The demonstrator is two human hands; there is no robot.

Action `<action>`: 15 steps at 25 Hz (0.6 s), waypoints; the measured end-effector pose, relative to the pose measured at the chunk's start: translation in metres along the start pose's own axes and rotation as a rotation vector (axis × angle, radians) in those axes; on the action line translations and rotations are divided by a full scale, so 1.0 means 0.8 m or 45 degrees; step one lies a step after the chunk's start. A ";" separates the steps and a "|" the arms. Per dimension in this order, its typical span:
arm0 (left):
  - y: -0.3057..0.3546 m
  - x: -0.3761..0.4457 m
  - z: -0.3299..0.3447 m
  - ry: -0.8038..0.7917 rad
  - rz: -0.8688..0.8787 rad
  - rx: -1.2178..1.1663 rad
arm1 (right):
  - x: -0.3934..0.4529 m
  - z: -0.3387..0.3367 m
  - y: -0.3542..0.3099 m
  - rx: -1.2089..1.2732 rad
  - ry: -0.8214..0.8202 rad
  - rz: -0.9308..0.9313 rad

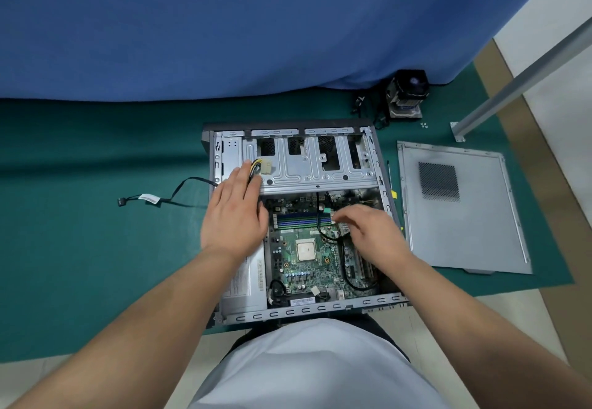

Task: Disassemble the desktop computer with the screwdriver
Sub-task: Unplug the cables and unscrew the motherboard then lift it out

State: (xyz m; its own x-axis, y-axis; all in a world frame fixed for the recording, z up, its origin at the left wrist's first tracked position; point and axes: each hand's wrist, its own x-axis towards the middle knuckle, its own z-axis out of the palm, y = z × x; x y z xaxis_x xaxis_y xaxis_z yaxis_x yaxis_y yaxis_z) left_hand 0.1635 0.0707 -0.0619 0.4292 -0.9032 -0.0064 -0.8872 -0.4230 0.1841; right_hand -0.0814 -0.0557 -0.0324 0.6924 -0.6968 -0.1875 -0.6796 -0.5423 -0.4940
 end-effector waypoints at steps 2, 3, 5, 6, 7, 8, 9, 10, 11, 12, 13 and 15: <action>0.000 -0.001 0.000 0.010 0.001 -0.009 | 0.007 -0.015 0.005 0.188 0.177 0.152; 0.000 -0.001 0.000 0.015 0.001 -0.013 | 0.012 -0.020 0.005 0.255 0.266 0.220; 0.000 0.000 0.001 0.017 0.001 -0.018 | 0.022 -0.027 0.005 0.271 0.424 0.304; 0.000 0.000 0.001 0.016 0.003 -0.018 | 0.027 -0.029 0.004 0.230 0.469 0.329; 0.000 0.001 0.001 0.015 0.003 -0.018 | 0.032 -0.030 0.002 0.174 0.486 0.358; 0.000 0.001 0.001 0.015 0.001 -0.018 | 0.036 -0.030 -0.001 0.119 0.480 0.392; -0.001 0.001 0.001 0.017 0.000 -0.017 | 0.040 -0.030 -0.003 0.077 0.465 0.425; -0.001 0.001 0.001 0.019 -0.001 -0.014 | 0.044 -0.029 -0.006 0.044 0.448 0.458; -0.002 0.002 0.001 0.018 -0.001 -0.010 | 0.047 -0.029 -0.010 0.017 0.431 0.487; -0.002 0.002 0.001 0.015 -0.002 -0.007 | 0.050 -0.030 -0.013 -0.009 0.414 0.510; -0.002 0.002 0.002 0.011 -0.005 -0.007 | 0.053 -0.031 -0.015 -0.039 0.391 0.523; -0.002 0.002 0.003 0.007 -0.009 -0.010 | 0.062 -0.034 -0.018 -0.116 0.324 0.538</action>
State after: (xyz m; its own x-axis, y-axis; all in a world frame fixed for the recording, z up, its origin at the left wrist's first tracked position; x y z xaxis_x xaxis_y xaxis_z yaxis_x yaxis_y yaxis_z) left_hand 0.1653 0.0700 -0.0643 0.4365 -0.8997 -0.0021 -0.8829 -0.4287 0.1916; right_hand -0.0442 -0.0951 -0.0117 0.2783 -0.9507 -0.1368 -0.9142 -0.2185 -0.3413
